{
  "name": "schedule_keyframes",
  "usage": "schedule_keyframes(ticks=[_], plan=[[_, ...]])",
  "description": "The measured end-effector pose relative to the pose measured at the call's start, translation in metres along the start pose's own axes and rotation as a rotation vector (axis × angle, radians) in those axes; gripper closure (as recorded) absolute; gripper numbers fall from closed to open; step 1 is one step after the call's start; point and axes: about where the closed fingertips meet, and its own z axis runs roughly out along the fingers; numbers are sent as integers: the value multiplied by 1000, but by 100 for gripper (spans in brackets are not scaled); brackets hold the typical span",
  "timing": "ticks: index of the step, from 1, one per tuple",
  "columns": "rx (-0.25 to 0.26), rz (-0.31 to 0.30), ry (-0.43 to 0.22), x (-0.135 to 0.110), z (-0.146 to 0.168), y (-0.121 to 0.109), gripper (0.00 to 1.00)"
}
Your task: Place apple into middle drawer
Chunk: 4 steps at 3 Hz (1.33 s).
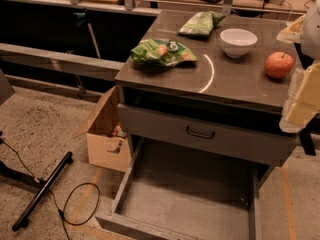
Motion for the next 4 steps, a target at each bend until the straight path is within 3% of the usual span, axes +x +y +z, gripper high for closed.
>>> schedule_keyframes(ticks=[2, 3, 4], plan=[[13, 5, -16, 0, -3, -1, 0], [56, 116, -63, 25, -5, -10, 0], [131, 275, -154, 67, -6, -29, 0]])
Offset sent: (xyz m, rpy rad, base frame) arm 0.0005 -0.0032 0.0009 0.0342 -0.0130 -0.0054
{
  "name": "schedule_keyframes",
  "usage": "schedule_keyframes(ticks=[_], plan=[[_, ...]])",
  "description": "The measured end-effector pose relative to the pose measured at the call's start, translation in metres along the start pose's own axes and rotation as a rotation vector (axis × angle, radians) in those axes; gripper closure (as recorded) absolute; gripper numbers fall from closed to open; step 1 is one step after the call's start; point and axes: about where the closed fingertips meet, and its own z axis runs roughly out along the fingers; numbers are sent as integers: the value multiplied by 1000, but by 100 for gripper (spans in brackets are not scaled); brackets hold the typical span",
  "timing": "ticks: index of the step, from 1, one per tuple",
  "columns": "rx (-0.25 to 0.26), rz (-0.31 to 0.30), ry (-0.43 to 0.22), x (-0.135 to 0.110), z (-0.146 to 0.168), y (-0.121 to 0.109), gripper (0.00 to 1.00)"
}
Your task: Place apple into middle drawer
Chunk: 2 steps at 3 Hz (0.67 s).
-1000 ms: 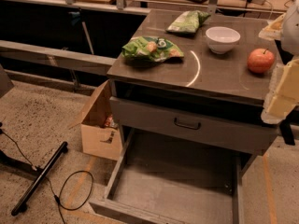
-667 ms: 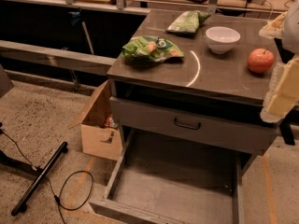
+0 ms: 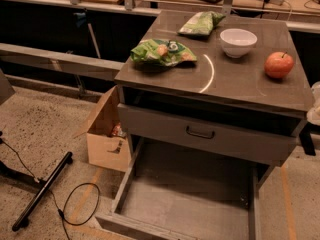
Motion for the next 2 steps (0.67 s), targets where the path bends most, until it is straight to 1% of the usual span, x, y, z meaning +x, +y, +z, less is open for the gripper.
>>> schedule_keyframes(ticks=[1, 2], plan=[[74, 192, -118, 26, 9, -28, 0], [159, 337, -172, 34, 29, -50, 0]])
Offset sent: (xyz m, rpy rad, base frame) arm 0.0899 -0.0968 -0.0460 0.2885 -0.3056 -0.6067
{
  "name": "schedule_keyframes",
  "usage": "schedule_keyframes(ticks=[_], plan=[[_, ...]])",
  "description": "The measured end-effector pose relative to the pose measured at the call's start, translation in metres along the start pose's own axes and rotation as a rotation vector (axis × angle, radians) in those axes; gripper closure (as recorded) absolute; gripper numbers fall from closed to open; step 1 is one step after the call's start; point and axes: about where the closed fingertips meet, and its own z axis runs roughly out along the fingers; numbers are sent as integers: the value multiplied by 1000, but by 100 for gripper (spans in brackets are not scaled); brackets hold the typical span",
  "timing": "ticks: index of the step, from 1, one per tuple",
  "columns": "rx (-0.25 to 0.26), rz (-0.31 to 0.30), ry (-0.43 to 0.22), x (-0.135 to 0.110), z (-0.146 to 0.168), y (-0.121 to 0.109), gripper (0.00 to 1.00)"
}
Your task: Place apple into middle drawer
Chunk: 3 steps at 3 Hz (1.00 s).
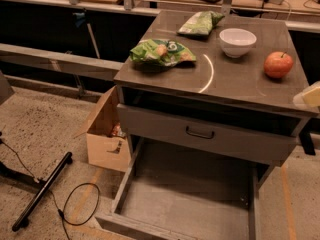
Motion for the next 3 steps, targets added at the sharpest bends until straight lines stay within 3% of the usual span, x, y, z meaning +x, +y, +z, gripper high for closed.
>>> schedule_keyframes(ticks=[1, 2, 3], plan=[[73, 49, -55, -14, -1, -17, 0], [73, 49, -55, -14, -1, -17, 0], [75, 95, -107, -19, 9, -21, 0]])
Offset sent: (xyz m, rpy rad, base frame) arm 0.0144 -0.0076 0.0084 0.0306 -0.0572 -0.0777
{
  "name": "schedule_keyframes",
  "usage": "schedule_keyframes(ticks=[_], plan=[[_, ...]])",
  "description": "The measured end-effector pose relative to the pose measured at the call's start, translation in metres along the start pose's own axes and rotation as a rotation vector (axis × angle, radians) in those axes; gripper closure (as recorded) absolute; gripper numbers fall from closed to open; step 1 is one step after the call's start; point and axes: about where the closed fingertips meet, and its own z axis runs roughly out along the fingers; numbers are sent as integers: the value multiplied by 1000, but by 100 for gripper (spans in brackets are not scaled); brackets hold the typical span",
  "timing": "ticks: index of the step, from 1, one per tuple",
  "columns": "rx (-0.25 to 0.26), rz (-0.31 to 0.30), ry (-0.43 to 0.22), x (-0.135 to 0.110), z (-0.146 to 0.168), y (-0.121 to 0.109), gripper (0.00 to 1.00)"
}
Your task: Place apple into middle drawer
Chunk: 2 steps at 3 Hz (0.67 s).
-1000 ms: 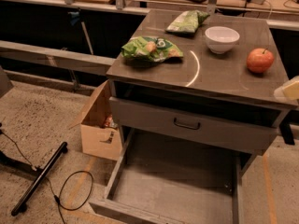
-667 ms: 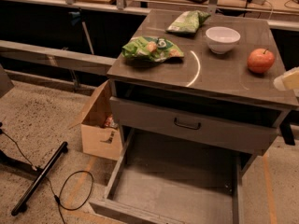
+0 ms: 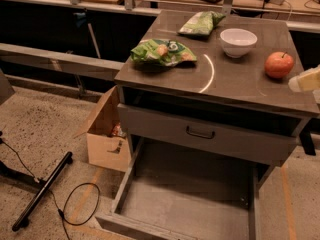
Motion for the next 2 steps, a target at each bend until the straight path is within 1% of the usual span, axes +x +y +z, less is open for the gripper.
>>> schedule_keyframes(ticks=[1, 2], plan=[[15, 29, -80, -9, 24, -10, 0], [32, 48, -124, -15, 52, -30, 0]])
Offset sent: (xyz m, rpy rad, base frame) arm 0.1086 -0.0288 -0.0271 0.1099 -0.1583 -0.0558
